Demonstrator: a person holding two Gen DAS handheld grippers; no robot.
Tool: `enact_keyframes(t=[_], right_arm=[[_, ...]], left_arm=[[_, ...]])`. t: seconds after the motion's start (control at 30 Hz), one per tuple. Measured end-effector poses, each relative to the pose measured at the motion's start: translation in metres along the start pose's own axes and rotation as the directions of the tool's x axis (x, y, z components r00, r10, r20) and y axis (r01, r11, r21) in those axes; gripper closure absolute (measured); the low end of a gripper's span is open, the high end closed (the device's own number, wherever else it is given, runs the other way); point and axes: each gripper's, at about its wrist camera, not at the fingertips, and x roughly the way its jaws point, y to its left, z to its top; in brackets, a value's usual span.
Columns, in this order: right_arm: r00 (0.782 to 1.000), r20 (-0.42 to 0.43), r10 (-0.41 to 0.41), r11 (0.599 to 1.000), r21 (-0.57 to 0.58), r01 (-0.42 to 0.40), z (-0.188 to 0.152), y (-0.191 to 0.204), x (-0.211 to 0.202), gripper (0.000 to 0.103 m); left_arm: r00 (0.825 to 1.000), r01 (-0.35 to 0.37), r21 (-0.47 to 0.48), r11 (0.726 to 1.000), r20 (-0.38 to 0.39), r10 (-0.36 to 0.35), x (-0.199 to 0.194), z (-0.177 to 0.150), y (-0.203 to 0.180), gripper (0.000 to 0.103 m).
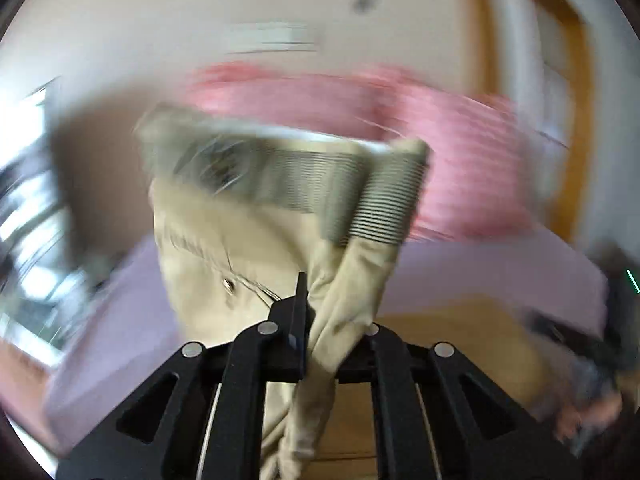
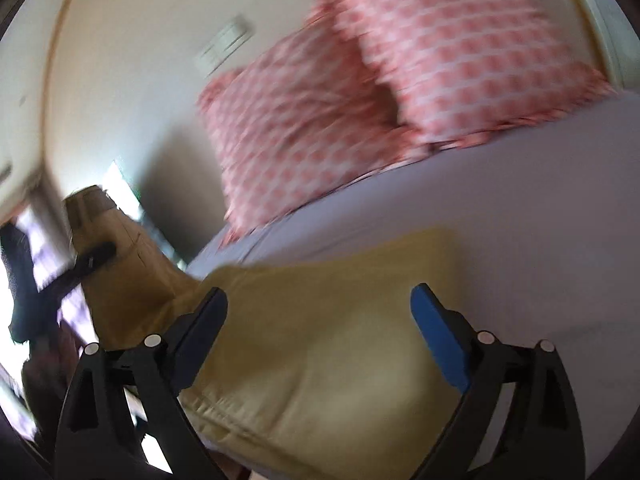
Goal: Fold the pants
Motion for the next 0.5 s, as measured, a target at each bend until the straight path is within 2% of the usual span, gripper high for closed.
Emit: enact_keyframes(t=[0.07, 0.1, 0.17, 0.2, 0.23, 0.3, 0.37, 0.4, 0.43, 0.47, 0.5], right_arm=[[0.999, 0.028, -0.028, 0.998, 0.06, 0.026, 0.007, -0.02, -0.014, 0.008], [0.998, 0.041, -0.041, 0.996, 0.086, 0.037, 0.008, -0.029, -0.02, 0.008], [0.997, 0.056, -0.056, 0.987, 0.155, 0.047, 0.011, -0.05, -0.032, 0.008], [0.997, 0.053, -0.055, 0.983, 0.18, 0.045, 0.012, -0.056, -0.034, 0.008], [0.998, 0.038, -0.041, 0.976, 0.213, 0.032, 0.012, -0.063, -0.034, 0.008], [1.0, -0.009, -0.008, 0.975, 0.223, 0.01, 0.014, -0.068, -0.027, 0.008], [0.997, -0.08, 0.005, 0.984, 0.18, 0.01, 0.016, -0.062, -0.013, 0.008], [0.993, -0.115, 0.001, 0.989, 0.149, 0.016, 0.016, -0.057, -0.006, 0.013], [0.988, -0.155, -0.007, 0.993, 0.115, 0.025, 0.017, -0.051, 0.005, 0.023], [0.982, -0.186, -0.007, 0.995, 0.097, 0.026, 0.018, -0.049, 0.015, 0.025], [0.978, -0.207, -0.009, 0.996, 0.09, 0.028, 0.018, -0.048, 0.02, 0.029]], left_arm=[[0.993, 0.119, 0.105, 0.987, -0.04, -0.115, 0.016, -0.013, -0.05, 0.094], [0.981, 0.188, 0.187, 0.964, -0.078, -0.177, 0.027, -0.027, -0.083, 0.094], [0.96, 0.262, 0.266, 0.927, -0.171, -0.222, 0.049, -0.053, -0.125, 0.094], [0.941, 0.3, 0.28, 0.912, -0.246, -0.234, 0.065, -0.07, -0.142, 0.092], [0.931, 0.313, 0.275, 0.909, -0.279, -0.236, 0.072, -0.082, -0.149, 0.09], [0.941, 0.289, 0.294, 0.911, -0.26, -0.215, 0.066, -0.091, -0.151, 0.088], [0.923, 0.356, 0.258, 0.898, -0.246, -0.295, 0.045, -0.088, -0.139, 0.083], [0.9, 0.416, 0.205, 0.886, -0.234, -0.368, 0.032, -0.084, -0.124, 0.075], [0.879, 0.459, 0.151, 0.875, -0.218, -0.424, 0.023, -0.077, -0.108, 0.07], [0.873, 0.471, 0.09, 0.878, -0.19, -0.449, 0.014, -0.071, -0.088, 0.056], [0.888, 0.442, 0.046, 0.896, -0.164, -0.429, 0.011, -0.062, -0.073, 0.045]])
